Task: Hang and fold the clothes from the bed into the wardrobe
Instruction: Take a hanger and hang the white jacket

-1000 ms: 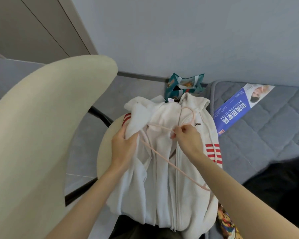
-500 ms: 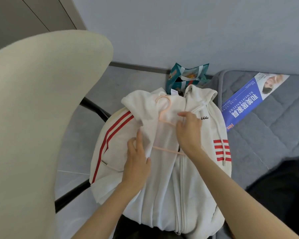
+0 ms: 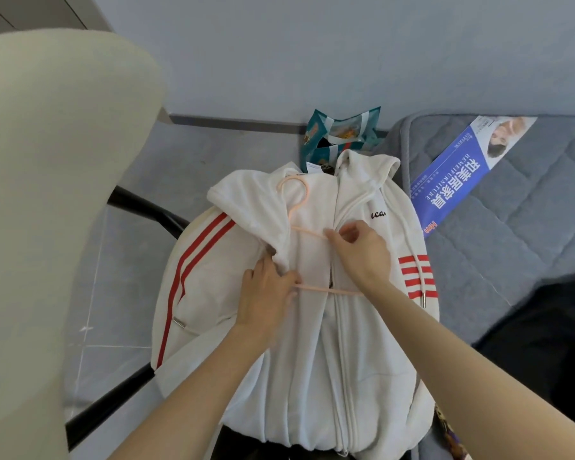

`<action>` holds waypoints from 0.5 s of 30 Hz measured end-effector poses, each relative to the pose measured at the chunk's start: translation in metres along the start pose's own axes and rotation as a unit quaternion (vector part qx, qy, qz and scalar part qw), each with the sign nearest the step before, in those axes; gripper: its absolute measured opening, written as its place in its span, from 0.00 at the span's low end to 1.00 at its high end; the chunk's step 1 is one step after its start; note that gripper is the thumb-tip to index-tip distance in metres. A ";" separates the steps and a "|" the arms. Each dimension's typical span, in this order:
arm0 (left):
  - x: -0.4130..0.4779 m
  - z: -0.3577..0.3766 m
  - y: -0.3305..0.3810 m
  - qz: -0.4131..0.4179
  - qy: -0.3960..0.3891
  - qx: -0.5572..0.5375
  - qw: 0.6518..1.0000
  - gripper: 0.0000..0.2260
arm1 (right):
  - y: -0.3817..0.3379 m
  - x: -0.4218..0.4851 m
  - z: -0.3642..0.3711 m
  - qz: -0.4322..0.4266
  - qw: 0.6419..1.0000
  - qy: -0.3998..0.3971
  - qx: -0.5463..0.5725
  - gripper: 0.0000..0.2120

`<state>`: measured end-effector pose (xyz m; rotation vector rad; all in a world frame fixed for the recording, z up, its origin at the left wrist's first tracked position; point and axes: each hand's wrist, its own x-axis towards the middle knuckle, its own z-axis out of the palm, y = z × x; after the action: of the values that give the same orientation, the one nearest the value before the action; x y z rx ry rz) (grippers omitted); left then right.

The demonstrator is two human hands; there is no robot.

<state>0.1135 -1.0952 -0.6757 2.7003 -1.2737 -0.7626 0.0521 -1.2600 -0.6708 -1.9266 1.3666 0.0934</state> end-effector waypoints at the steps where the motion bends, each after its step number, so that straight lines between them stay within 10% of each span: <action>1: 0.003 0.000 -0.001 0.007 -0.001 0.025 1.000 0.09 | -0.001 0.003 0.001 0.006 1.000 -0.004 0.008 0.11; 15: 0.027 -0.037 -0.008 0.004 -0.001 0.003 1.000 0.12 | 0.032 -0.021 -0.087 0.041 0.959 0.235 0.155 0.11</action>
<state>0.1508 -1.1154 -0.6565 2.6981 -1.2897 -0.7607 -0.0134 -1.3012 -0.6166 -1.6826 1.6518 -0.5434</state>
